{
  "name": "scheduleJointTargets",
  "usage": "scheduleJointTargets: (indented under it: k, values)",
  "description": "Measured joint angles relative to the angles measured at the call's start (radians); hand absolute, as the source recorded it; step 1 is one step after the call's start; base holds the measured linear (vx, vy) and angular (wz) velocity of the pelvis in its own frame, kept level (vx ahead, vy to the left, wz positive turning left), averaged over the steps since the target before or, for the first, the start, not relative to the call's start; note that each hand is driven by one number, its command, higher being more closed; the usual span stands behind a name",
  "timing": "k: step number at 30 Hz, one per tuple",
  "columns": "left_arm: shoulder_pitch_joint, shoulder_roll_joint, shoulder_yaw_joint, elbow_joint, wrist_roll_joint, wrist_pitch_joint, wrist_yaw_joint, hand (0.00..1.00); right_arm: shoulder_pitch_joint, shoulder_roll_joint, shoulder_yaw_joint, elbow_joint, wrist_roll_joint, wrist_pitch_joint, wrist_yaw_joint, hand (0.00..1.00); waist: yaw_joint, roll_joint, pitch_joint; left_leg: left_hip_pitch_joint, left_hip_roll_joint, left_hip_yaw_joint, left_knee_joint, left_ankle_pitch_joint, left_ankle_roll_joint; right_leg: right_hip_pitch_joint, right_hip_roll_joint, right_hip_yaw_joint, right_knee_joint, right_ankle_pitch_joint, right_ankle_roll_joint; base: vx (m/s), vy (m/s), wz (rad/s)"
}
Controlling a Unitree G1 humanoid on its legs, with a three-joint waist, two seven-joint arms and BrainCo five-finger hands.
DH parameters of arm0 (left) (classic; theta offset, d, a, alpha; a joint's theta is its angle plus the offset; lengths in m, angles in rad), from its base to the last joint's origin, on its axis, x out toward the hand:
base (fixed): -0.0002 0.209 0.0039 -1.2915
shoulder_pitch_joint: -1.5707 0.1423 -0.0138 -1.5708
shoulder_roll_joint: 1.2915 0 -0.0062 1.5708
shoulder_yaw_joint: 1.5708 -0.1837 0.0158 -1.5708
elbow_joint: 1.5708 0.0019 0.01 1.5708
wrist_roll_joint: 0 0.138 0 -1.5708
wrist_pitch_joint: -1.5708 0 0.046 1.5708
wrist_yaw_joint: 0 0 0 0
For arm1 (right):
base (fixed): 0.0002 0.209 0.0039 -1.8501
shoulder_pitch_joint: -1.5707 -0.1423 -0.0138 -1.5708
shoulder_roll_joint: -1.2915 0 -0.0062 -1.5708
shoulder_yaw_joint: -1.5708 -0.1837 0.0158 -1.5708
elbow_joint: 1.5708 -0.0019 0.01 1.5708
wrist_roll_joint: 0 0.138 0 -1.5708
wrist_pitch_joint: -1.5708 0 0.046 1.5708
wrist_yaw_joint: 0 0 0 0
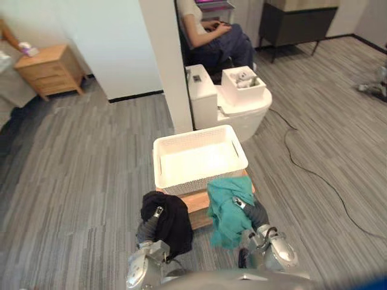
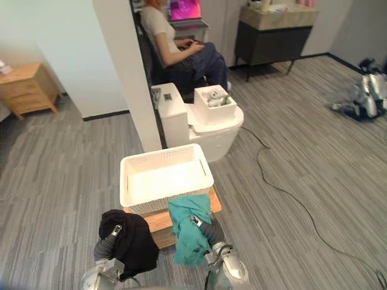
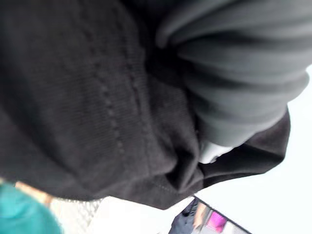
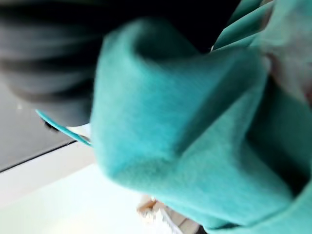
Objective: Tidy the bed and pick cloth on bed and put in laundry
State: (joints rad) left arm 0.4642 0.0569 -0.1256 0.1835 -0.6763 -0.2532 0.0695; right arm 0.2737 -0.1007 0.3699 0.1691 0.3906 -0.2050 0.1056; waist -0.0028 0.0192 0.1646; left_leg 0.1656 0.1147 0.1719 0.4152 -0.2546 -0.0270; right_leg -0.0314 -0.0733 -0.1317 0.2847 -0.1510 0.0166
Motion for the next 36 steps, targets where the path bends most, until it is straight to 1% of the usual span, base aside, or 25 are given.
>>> scheduleJointTargets:
  k: [1,2,3,4,5,6,7,8,9,10,11,12,14,17,20,23,24,25,27,28,29,31,32,34,36]
  values:
    - [0.005,-0.003,-0.009,0.0,0.002,0.0,-0.003,1.0,0.009,0.005,0.002,-0.015,0.0,0.0,0.0,1.0,-0.003,0.003,-0.003,-0.07,0.038,0.029,0.137,0.027,0.007,0.038,0.004,-0.025,-0.043,0.0,0.0,0.1,-0.167,0.4]
    - [0.004,-0.003,-0.014,0.0,0.003,0.0,-0.005,1.0,0.015,0.003,0.005,-0.024,-0.001,0.0,0.0,1.0,-0.005,0.005,-0.003,-0.101,0.062,0.049,0.195,0.051,0.006,0.059,0.009,-0.033,-0.07,0.001,-0.001,0.14,-0.122,0.37]
    - [0.004,-0.004,-0.022,-0.001,0.003,-0.001,-0.009,1.0,0.022,0.001,0.016,-0.035,-0.003,0.001,0.001,1.0,-0.003,-0.003,-0.002,-0.138,0.097,0.1,0.277,0.081,0.005,0.098,0.013,-0.036,-0.123,0.007,-0.011,0.17,-0.059,0.23]
    - [0.003,-0.006,-0.025,-0.001,0.003,0.002,-0.021,1.0,0.022,0.002,0.021,-0.036,-0.003,0.001,0.0,1.0,0.0,-0.004,-0.008,-0.151,0.111,0.143,0.281,0.051,0.004,0.118,0.012,-0.034,-0.154,0.017,-0.027,0.19,-0.031,0.14]
    - [0.001,-0.006,-0.027,-0.001,0.004,0.002,-0.024,1.0,0.02,0.002,0.022,-0.036,-0.003,0.001,0.0,1.0,-0.001,-0.002,-0.009,-0.152,0.11,0.158,0.251,0.028,0.005,0.124,0.01,-0.032,-0.16,0.023,-0.036,0.17,0.026,0.03]
    - [-0.004,-0.006,-0.03,-0.002,0.005,0.003,-0.028,1.0,0.018,0.0,0.02,-0.036,-0.003,0.0,-0.001,1.0,-0.002,0.007,-0.015,-0.146,0.108,0.186,0.139,0.012,0.004,0.125,0.004,-0.032,-0.162,0.026,-0.035,0.12,0.054,0.0]
    - [-0.007,-0.007,-0.03,-0.002,0.007,0.003,-0.028,1.0,0.017,-0.002,0.019,-0.036,-0.003,0.0,-0.001,1.0,-0.003,0.015,-0.02,-0.143,0.104,0.198,0.056,0.027,0.003,0.122,0.003,-0.034,-0.161,0.027,-0.033,0.15,0.114,0.01]
    - [-0.015,-0.011,-0.03,-0.002,0.024,0.004,-0.028,1.0,0.015,-0.013,0.017,-0.038,-0.003,0.001,-0.003,1.0,-0.002,0.032,-0.032,-0.133,0.092,0.21,-0.091,0.088,-0.006,0.108,0.004,-0.037,-0.152,0.025,-0.012,0.23,0.143,0.08]
    - [-0.013,-0.013,-0.03,-0.007,0.029,0.005,-0.028,1.0,0.01,-0.028,0.016,-0.042,-0.006,0.002,-0.005,1.0,-0.004,0.034,-0.052,-0.102,0.06,0.219,-0.182,0.105,-0.012,0.106,-0.005,-0.036,-0.154,0.036,0.014,0.25,0.138,0.13]
    - [-0.015,-0.012,-0.03,-0.009,0.034,0.005,-0.028,1.0,0.009,-0.028,0.014,-0.05,-0.01,0.002,-0.005,1.0,-0.004,0.027,-0.055,-0.089,0.045,0.221,-0.216,0.119,-0.008,0.103,-0.013,-0.037,-0.16,0.041,0.02,0.24,0.116,0.09]
    - [-0.022,-0.004,-0.029,-0.019,0.04,0.005,-0.027,1.0,0.008,-0.027,0.002,-0.073,-0.022,0.002,-0.01,1.0,-0.003,0.007,-0.056,-0.072,0.02,0.23,-0.271,0.145,0.0,0.101,-0.029,-0.033,-0.169,0.045,0.025,0.18,0.1,0.1]
    - [-0.023,-0.001,-0.029,-0.022,0.041,0.007,-0.027,1.0,0.008,-0.027,-0.015,-0.1,-0.022,0.003,-0.016,1.0,-0.004,0.002,-0.057,-0.049,0.005,0.229,-0.303,0.156,0.001,0.115,-0.039,-0.034,-0.176,0.045,0.025,0.16,0.097,0.07]
    - [-0.022,0.001,-0.03,-0.023,0.043,0.013,-0.027,1.0,0.007,-0.028,-0.047,-0.155,-0.04,0.002,-0.037,1.0,-0.004,0.001,-0.057,-0.01,-0.003,0.227,-0.331,0.16,0.0,0.15,-0.044,-0.038,-0.183,0.044,0.026,0.13,0.063,0.12]
    - [-0.023,0.008,-0.03,-0.033,0.05,0.032,-0.027,1.0,0.001,-0.036,-0.069,-0.218,-0.084,0.001,-0.061,1.0,-0.005,0.001,-0.065,-0.008,-0.003,0.211,-0.349,0.164,-0.005,0.16,-0.042,-0.051,-0.185,0.043,0.028,0.05,0.002,0.2]
    - [-0.035,0.015,-0.031,-0.051,0.07,0.056,-0.029,1.0,-0.029,-0.053,-0.119,-0.282,-0.145,0.004,-0.072,1.0,-0.005,-0.002,-0.065,-0.007,-0.009,0.189,-0.398,0.192,-0.013,0.161,-0.041,-0.076,-0.201,0.043,0.028,-0.02,-0.035,0.24]
    - [-0.043,0.024,-0.029,-0.051,0.068,0.087,-0.033,1.0,-0.104,-0.119,-0.159,-0.3,-0.18,0.036,-0.072,1.0,-0.004,-0.003,-0.065,-0.001,-0.009,0.175,-0.431,0.202,-0.025,0.165,-0.035,-0.088,-0.209,0.042,0.029,-0.07,-0.036,0.17]
    - [-0.044,0.032,-0.027,-0.05,0.068,0.094,-0.046,1.0,-0.145,-0.149,-0.177,-0.307,-0.18,0.053,-0.071,1.0,-0.004,-0.008,-0.062,0.009,-0.011,0.173,-0.448,0.211,-0.025,0.171,-0.035,-0.091,-0.21,0.041,0.03,-0.12,-0.029,0.16]
    - [-0.041,0.038,-0.02,-0.048,0.069,0.095,-0.064,1.0,-0.188,-0.167,-0.198,-0.315,-0.179,0.075,-0.067,1.0,-0.002,-0.018,-0.06,0.011,-0.012,0.166,-0.453,0.217,-0.025,0.18,-0.035,-0.098,-0.217,0.042,0.032,-0.13,-0.029,0.16]
    - [-0.039,0.041,-0.02,-0.041,0.069,0.096,-0.066,1.0,-0.216,-0.182,-0.209,-0.325,-0.179,0.092,-0.067,1.0,-0.001,-0.025,-0.065,0.01,-0.014,0.159,-0.466,0.224,-0.025,0.179,-0.035,-0.104,-0.218,0.044,0.035,-0.1,-0.022,0.18]
    - [-0.038,0.044,-0.02,-0.039,0.069,0.097,-0.066,1.0,-0.251,-0.2,-0.208,-0.333,-0.179,0.112,-0.057,1.0,0.0,-0.033,-0.072,0.01,-0.017,0.146,-0.486,0.236,-0.025,0.179,-0.035,-0.112,-0.22,0.045,0.037,-0.08,-0.017,0.21]
    - [-0.039,0.044,-0.02,-0.039,0.069,0.097,-0.066,1.0,-0.268,-0.204,-0.208,-0.334,-0.179,0.12,-0.05,1.0,0.001,-0.036,-0.074,0.01,-0.019,0.143,-0.493,0.242,-0.024,0.178,-0.035,-0.116,-0.22,0.046,0.038,-0.09,-0.013,0.24]
    - [-0.044,0.044,-0.02,-0.038,0.07,0.097,-0.066,1.0,-0.351,-0.228,-0.201,-0.334,-0.177,0.173,-0.032,1.0,0.006,-0.046,-0.08,0.006,-0.024,0.129,-0.517,0.258,-0.027,0.177,-0.035,-0.13,-0.232,0.054,0.046,-0.06,0.002,0.18]
    - [-0.046,0.044,-0.021,-0.037,0.07,0.097,-0.066,1.0,-0.374,-0.235,-0.201,-0.333,-0.177,0.189,-0.03,1.0,0.009,-0.047,-0.081,0.004,-0.025,0.127,-0.517,0.261,-0.023,0.177,-0.035,-0.131,-0.235,0.058,0.048,-0.04,0.012,0.12]
    - [-0.05,0.045,-0.02,-0.03,0.079,0.097,-0.066,1.0,-0.46,-0.243,-0.2,-0.319,-0.172,0.245,-0.031,1.0,0.018,-0.052,-0.086,-0.004,-0.029,0.12,-0.517,0.269,-0.015,0.178,-0.037,-0.137,-0.243,0.064,0.048,-0.01,0.019,0.11]
    - [-0.054,0.045,-0.018,-0.03,0.079,0.097,-0.066,1.0,-0.512,-0.242,-0.196,-0.294,-0.168,0.27,-0.031,1.0,0.021,-0.055,-0.09,-0.009,-0.032,0.115,-0.517,0.276,-0.014,0.178,-0.039,-0.144,-0.248,0.068,0.048,0.01,0.016,0.11]
